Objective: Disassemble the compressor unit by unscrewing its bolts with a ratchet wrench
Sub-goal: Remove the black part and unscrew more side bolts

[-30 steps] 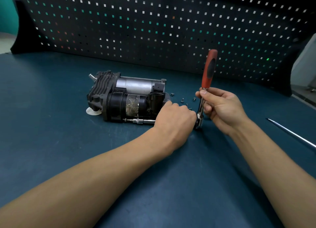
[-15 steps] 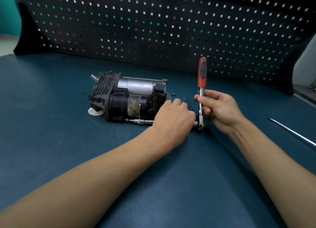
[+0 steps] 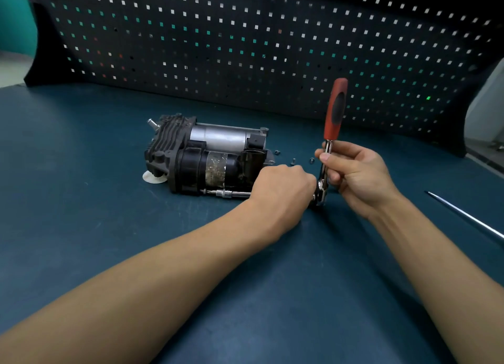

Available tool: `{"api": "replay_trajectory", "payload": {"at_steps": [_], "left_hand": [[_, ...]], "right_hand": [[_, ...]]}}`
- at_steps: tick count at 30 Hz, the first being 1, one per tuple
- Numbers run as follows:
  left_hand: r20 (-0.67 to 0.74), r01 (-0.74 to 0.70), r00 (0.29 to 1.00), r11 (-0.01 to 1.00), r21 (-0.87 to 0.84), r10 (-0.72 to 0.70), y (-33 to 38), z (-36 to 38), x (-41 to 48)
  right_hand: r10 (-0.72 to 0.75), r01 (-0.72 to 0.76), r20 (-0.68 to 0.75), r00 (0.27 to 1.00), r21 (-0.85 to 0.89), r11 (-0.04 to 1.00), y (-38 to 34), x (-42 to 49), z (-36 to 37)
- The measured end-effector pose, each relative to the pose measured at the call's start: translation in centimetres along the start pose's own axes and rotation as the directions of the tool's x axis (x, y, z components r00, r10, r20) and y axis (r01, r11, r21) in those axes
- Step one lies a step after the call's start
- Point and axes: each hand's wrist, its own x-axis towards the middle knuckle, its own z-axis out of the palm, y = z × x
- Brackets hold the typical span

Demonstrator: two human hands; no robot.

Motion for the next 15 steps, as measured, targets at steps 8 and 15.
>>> {"api": "replay_trajectory", "payload": {"at_steps": [8, 15], "left_hand": [[-0.048, 0.022, 0.999, 0.999, 0.025, -0.021, 0.3, 0.5, -0.1], [-0.101, -0.009, 0.995, 1.0, -0.011, 0.008, -0.1, 1.1, -0.8]], "right_hand": [[-0.017, 0.017, -0.01, 1.0, -0.034, 0.999, -1.1, -1.6, 0.2], [-0.079, 0.08, 0.012, 0.997, -0.15, 0.985, -2.1, -2.0, -0.5]]}}
